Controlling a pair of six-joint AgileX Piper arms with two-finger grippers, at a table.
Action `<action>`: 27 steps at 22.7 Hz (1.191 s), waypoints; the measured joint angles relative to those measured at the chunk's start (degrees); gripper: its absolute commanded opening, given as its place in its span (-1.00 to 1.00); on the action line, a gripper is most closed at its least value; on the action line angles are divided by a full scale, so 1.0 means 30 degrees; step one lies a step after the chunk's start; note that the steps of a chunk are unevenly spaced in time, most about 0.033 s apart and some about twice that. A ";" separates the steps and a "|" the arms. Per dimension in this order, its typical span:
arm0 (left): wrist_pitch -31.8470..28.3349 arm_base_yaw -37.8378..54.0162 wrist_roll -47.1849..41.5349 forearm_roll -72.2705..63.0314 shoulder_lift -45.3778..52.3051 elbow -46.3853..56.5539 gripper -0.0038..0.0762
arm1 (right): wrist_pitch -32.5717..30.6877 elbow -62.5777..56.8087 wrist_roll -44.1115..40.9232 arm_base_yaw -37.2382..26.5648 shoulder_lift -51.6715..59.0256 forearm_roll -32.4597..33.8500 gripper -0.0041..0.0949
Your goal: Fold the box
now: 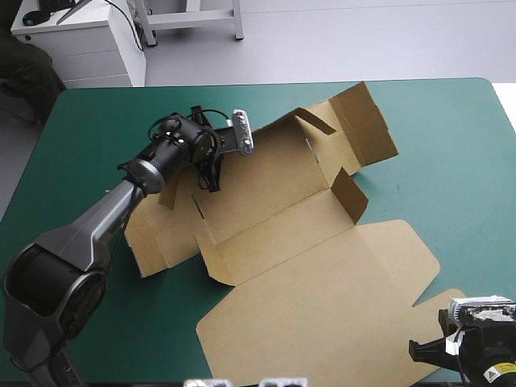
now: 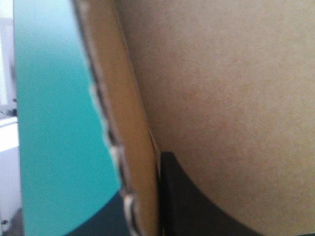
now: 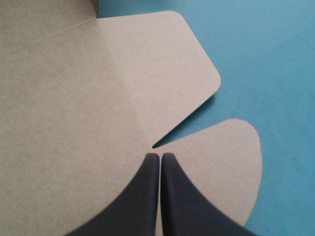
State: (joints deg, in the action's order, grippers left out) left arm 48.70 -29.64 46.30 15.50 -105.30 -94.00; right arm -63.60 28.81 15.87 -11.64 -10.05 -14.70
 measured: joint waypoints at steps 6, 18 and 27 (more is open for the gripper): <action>-0.1014 -0.3169 -0.1584 0.3923 0.0046 -0.0033 -0.92 | 0.0018 0.0000 0.0000 0.0000 0.0000 0.0000 -0.93; -0.2157 -0.9405 -0.8365 1.2339 0.0414 -0.0033 -0.92 | 0.0282 0.0000 0.0018 0.0000 0.0000 0.0000 -0.93; -0.4008 -1.0316 -1.3176 1.6747 0.0414 0.1739 -0.92 | 0.0712 0.0886 -0.0064 0.0000 -0.0532 0.0000 -0.93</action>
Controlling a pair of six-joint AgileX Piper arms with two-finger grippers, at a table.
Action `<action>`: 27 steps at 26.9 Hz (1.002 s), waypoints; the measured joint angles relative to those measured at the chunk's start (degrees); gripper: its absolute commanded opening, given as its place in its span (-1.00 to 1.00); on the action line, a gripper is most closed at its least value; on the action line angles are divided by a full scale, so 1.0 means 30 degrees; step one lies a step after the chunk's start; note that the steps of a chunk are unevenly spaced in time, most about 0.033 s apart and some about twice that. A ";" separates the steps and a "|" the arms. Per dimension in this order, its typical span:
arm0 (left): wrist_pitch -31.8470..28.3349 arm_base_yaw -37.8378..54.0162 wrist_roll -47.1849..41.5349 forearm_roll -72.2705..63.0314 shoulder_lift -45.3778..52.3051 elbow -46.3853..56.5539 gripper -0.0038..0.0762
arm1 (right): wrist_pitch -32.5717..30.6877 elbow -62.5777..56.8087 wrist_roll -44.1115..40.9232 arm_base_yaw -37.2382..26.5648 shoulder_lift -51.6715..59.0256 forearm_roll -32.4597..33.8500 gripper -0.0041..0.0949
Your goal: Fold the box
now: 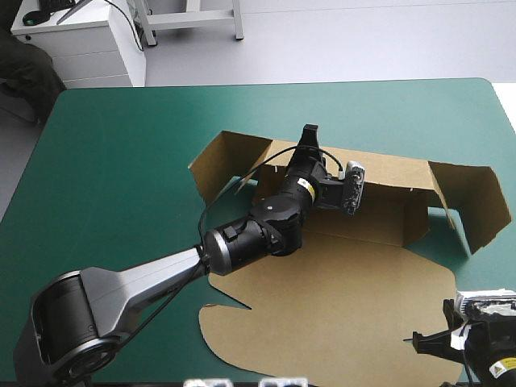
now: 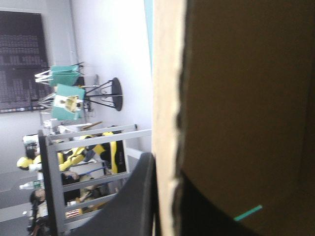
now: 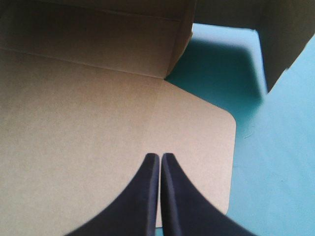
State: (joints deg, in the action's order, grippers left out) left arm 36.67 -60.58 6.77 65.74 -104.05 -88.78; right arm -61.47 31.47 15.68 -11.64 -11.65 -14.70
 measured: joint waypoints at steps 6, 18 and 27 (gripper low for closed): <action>-0.0364 -0.0036 -0.6869 0.7744 -0.0040 0.1872 -0.92 | 0.0234 0.2471 -0.0145 0.0000 -0.2501 0.0000 -0.93; 0.0871 -0.0057 -0.8694 1.0165 -0.1266 0.2207 -0.92 | 0.1379 0.9114 -0.0826 0.0000 -0.9952 -0.0142 -0.93; 0.0929 -0.0057 -0.8694 1.0242 -0.1298 0.2207 -0.92 | 0.1970 1.5000 -0.1320 0.0000 -1.7613 -0.0201 -0.93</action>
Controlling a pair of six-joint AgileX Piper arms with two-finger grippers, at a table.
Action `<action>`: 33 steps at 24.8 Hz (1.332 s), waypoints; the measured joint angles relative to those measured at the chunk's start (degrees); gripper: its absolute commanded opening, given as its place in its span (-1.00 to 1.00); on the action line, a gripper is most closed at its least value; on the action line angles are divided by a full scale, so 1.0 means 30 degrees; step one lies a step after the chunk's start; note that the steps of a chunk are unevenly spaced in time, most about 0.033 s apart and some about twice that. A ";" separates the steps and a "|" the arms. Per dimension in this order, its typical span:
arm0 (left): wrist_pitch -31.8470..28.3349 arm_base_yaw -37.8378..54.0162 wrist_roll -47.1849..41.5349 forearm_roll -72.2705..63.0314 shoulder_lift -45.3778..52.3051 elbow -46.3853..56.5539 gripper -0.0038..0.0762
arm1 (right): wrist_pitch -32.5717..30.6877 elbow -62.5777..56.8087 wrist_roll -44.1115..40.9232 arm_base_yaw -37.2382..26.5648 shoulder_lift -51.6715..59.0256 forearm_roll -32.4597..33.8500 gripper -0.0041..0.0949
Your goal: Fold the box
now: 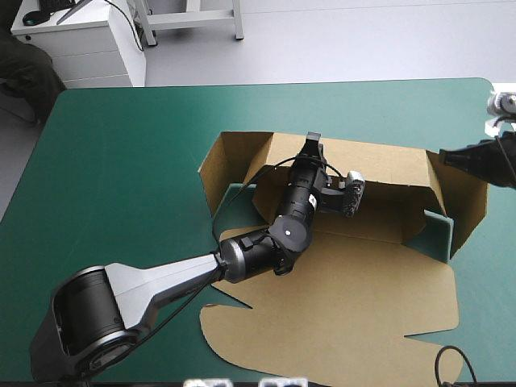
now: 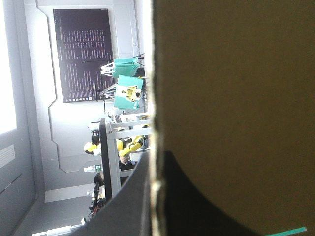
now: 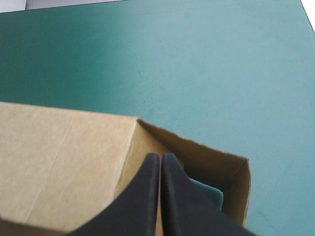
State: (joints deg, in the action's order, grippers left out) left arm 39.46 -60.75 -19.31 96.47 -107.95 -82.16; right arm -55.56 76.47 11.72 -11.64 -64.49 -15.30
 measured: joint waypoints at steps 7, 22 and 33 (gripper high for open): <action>0.0021 0.0000 -0.0022 0.0017 0.0000 0.0000 -0.92 | -0.1503 0.5260 -0.0063 0.0038 -0.6972 -0.0045 -0.93; 0.0736 0.0000 -0.0996 -0.0040 -0.0007 0.0000 -0.92 | -0.4431 0.5677 0.0947 0.0037 -0.9809 -0.0646 -0.93; 0.1236 0.0000 -0.0996 -0.0075 -0.0022 0.0000 -0.92 | -0.4788 0.3164 0.2338 0.0037 -0.7591 -0.0712 -0.93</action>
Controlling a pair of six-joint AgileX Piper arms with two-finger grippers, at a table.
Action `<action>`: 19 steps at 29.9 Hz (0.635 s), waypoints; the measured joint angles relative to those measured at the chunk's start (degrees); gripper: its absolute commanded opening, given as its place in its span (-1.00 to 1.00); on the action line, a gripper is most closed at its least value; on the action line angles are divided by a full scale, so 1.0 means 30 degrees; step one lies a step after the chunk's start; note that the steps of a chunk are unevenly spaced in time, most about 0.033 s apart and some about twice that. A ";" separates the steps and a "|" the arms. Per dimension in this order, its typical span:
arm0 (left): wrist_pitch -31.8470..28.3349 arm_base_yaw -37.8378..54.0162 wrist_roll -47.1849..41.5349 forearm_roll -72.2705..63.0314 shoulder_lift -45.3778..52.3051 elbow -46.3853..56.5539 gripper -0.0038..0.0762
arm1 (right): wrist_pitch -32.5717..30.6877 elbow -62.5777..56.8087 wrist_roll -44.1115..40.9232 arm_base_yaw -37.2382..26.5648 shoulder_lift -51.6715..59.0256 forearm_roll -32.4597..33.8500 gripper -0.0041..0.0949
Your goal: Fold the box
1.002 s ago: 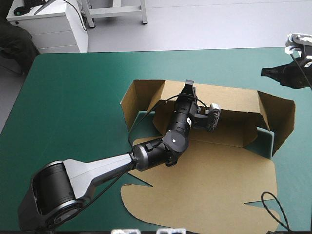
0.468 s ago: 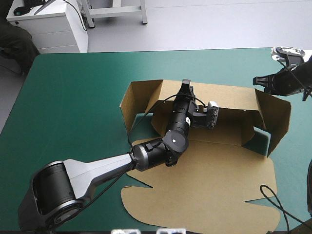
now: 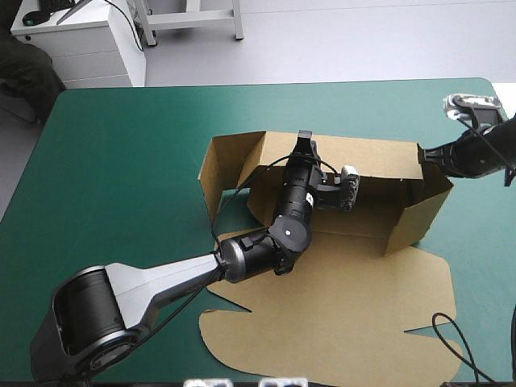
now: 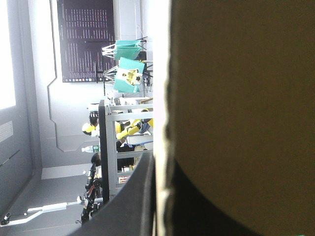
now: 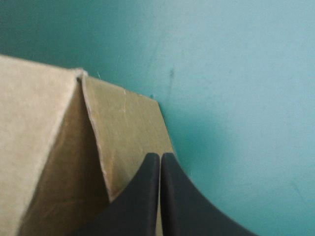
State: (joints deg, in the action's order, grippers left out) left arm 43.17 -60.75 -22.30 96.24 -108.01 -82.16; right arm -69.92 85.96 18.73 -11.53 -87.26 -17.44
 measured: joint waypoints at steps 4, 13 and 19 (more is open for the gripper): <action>-0.0207 0.0000 0.0000 -0.0059 0.0000 0.0000 -0.92 | 0.1914 -0.2952 0.0982 0.0000 0.1219 -0.0808 -0.93; -0.0456 0.0000 0.0080 -0.0621 -0.0214 0.0000 -0.92 | 0.6694 -0.8259 0.4420 0.0000 0.4087 -0.4531 -0.96; -0.0228 0.0000 0.0080 -0.0306 -0.0578 -0.0020 -0.92 | 0.8995 -1.0354 0.6062 0.0000 0.5594 -0.5134 -0.96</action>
State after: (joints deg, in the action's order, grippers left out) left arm 42.48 -60.75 -22.06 95.33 -109.75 -82.22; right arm -42.94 54.90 36.92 -11.53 -70.48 -32.84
